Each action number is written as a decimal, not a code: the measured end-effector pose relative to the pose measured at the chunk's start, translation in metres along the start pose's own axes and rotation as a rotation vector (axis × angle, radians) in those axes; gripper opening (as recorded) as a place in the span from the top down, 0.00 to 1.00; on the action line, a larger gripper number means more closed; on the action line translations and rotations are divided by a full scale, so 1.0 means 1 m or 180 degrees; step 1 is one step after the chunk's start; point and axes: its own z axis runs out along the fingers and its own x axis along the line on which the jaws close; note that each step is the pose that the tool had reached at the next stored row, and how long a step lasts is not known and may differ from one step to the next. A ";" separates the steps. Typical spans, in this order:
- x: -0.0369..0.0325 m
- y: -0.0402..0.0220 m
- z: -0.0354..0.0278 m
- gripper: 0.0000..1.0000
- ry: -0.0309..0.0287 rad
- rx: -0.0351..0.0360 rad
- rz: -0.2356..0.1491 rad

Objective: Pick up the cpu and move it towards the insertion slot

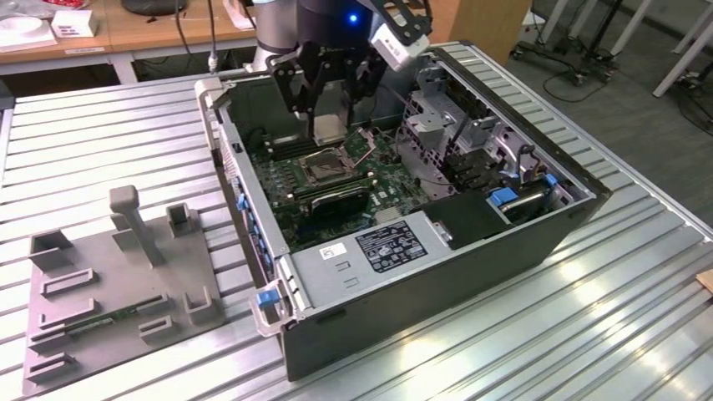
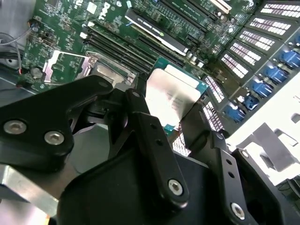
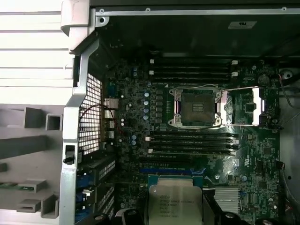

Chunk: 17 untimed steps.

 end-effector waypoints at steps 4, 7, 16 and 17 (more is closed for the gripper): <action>-0.0077 0.0000 0.0000 0.46 0.0000 0.0000 0.0000; -0.0131 -0.0002 0.0001 0.46 0.0000 0.0000 0.0000; -0.0277 -0.0003 0.0004 0.46 0.0000 0.0000 0.0000; -0.0290 -0.0002 0.0004 0.46 0.0000 0.0000 0.0000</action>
